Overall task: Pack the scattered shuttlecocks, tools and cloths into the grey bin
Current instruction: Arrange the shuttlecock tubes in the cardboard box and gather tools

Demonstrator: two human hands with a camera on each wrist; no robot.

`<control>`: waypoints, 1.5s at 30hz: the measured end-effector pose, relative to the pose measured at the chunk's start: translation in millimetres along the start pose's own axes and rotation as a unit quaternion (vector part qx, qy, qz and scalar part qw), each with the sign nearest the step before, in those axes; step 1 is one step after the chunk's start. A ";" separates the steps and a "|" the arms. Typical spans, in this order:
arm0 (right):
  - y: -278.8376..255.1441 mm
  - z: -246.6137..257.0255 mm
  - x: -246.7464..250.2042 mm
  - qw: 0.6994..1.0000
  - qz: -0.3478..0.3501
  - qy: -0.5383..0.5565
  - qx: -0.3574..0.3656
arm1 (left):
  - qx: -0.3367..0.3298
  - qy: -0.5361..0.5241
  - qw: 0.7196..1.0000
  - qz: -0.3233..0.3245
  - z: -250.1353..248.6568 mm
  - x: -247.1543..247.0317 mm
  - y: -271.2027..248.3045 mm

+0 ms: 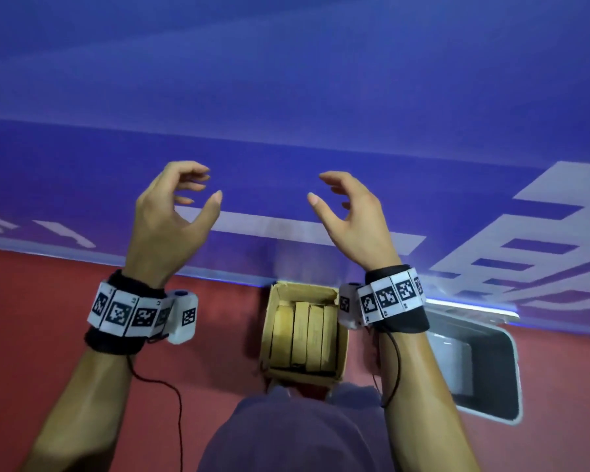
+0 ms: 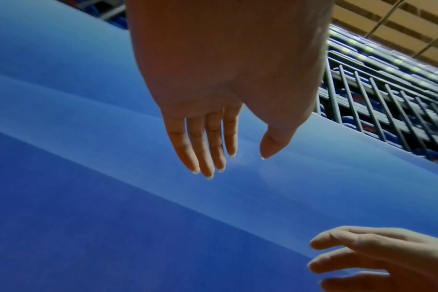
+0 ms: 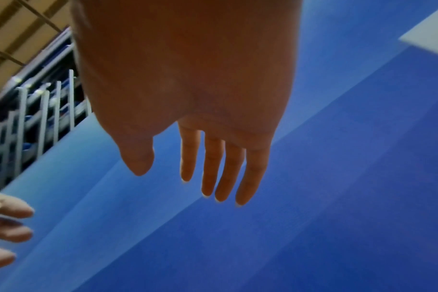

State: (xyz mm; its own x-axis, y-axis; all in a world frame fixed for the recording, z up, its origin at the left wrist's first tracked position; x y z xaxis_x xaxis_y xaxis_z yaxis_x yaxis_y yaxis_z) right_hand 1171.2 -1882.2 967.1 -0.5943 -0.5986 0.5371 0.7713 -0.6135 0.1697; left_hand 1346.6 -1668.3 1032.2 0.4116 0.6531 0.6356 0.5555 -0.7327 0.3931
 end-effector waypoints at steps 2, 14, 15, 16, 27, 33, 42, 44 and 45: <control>6.0 15.0 -22.6 0.999 0.041 0.006 0.033 | 0.036 0.014 0.999 -0.031 2.8 16.5 -21.8; -90.2 154.3 -204.6 0.903 0.347 0.140 0.209 | 0.296 0.163 0.915 -0.219 -43.3 132.0 -269.1; -108.4 168.6 -219.3 0.890 0.371 0.145 0.221 | 0.317 0.173 0.902 -0.235 -51.1 141.9 -294.5; -127.6 183.4 -232.1 0.876 0.394 0.151 0.235 | 0.335 0.184 0.889 -0.251 -59.4 151.6 -320.0; -393.8 348.5 -354.7 0.688 0.593 0.180 0.378 | 0.478 0.261 0.725 -0.422 -147.0 230.7 -623.2; -589.5 423.5 -426.2 0.589 0.672 0.186 0.409 | 0.562 0.285 0.631 -0.452 -195.5 266.9 -811.5; -819.1 480.4 -500.6 0.461 0.751 0.172 0.440 | 0.664 0.264 0.487 -0.501 -258.0 259.6 -1030.2; -860.0 487.4 -518.6 0.435 0.767 0.163 0.443 | 0.684 0.249 0.455 -0.514 -265.0 252.6 -1064.0; -880.1 491.1 -528.2 0.423 0.773 0.158 0.445 | 0.692 0.242 0.440 -0.519 -267.8 250.3 -1079.9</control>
State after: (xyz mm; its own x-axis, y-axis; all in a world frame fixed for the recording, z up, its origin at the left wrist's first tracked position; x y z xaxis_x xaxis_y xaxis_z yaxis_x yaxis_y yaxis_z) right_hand 918.2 -773.1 939.9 0.8859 -0.0548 0.4607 -0.0099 0.9905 0.1369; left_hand 656.3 -764.9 944.7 -0.5983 0.1353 0.7898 0.3084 0.9486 0.0711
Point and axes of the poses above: each hand's wrist, its own y-axis towards the middle knuckle, its own x-axis out of the back of the hand, z = x × y, the point moved 10 cm from there along y, towards the middle knuckle, and after that the axes turned 8 degrees about z, right-handed, at the moved point
